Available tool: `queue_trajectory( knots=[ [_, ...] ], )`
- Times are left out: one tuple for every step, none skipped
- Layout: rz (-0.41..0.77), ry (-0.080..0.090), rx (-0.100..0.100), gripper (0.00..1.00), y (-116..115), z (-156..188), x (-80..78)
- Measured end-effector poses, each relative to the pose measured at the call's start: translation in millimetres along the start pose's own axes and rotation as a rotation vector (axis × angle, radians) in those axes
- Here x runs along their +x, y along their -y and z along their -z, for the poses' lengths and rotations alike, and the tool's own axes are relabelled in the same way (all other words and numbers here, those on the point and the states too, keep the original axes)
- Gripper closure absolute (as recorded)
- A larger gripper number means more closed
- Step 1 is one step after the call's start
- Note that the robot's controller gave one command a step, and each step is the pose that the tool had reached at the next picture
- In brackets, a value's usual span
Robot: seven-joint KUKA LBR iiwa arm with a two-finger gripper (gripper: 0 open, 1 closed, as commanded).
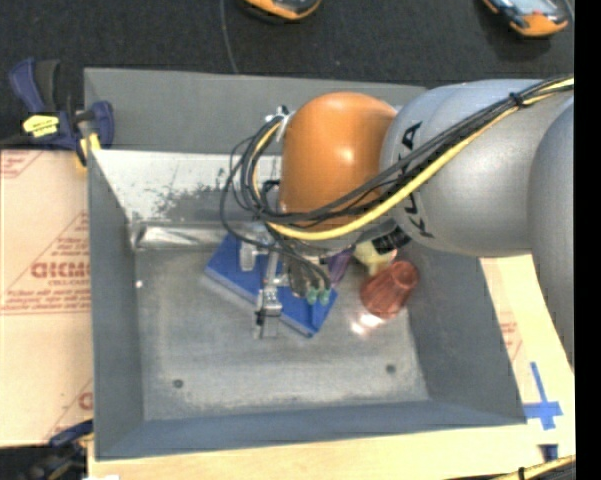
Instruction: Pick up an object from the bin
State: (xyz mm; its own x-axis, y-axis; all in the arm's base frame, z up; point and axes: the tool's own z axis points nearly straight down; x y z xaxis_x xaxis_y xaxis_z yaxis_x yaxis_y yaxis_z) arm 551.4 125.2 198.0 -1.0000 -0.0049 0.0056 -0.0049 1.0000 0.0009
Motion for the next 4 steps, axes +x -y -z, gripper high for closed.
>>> queue_trajectory(
  knots=[
    [-0.004, 0.008, -0.001, 0.00, 0.8, 5.0, -1.5],
    [-0.002, 0.013, -0.001, 0.00, 35.6, -64.4, -41.1],
    [-0.206, 0.008, -0.004, 0.00, 37.8, -70.9, -63.7],
    [-0.244, 0.014, -0.001, 0.00, 44.3, -74.4, -64.8]
  ],
)
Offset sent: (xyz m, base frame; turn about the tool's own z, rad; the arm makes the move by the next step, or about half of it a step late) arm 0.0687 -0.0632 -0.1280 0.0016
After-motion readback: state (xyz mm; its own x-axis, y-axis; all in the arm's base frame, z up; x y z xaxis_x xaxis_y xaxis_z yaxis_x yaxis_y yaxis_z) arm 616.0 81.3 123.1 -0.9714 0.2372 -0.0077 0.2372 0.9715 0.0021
